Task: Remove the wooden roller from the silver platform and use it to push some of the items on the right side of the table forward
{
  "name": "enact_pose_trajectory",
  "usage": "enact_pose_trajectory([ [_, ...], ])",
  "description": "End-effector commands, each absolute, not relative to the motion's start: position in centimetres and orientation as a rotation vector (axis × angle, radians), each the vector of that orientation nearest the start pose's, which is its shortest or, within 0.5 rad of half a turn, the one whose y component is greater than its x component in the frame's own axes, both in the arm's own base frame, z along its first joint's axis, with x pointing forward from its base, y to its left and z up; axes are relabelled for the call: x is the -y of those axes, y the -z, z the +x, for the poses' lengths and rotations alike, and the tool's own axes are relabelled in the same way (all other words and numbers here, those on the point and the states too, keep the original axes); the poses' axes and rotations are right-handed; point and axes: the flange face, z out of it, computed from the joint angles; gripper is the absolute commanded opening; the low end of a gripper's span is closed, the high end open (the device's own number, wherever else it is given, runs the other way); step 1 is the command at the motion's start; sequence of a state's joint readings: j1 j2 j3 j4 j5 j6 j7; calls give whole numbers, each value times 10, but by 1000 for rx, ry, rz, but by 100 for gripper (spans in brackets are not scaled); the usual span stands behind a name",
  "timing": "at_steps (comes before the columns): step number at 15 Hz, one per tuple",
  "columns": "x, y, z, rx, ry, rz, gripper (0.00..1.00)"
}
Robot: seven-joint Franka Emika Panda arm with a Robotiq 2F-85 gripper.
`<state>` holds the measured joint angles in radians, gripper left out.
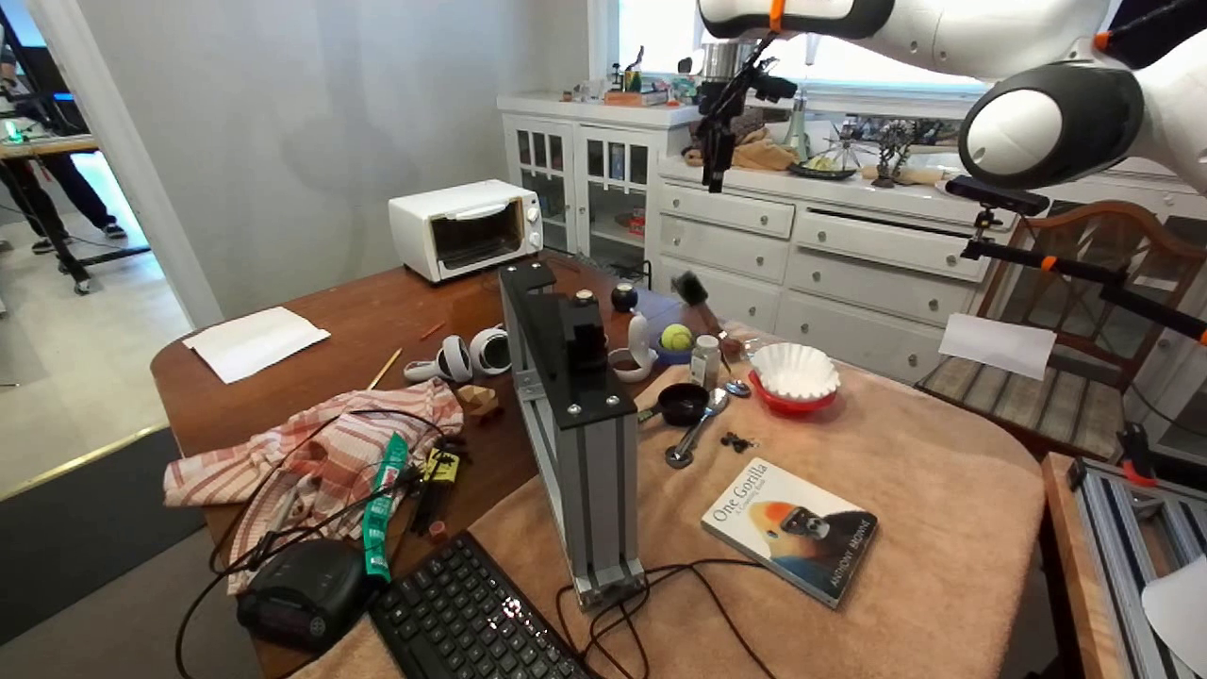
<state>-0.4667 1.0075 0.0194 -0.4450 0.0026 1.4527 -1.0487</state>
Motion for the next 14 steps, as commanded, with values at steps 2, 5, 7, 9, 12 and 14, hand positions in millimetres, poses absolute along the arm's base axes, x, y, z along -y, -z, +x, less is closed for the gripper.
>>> enact_pose_trajectory([
  [2,350,-469,669,1057,-61,-2892,37],
  [5,350,-459,666,1059,-92,-2849,37],
  [7,352,-463,668,1044,-71,-2886,62],
  [9,350,-458,668,1044,-89,-2871,62],
  [12,350,-455,668,1044,-95,-2867,62],
  [14,350,-455,668,1044,-96,-2866,62],
])
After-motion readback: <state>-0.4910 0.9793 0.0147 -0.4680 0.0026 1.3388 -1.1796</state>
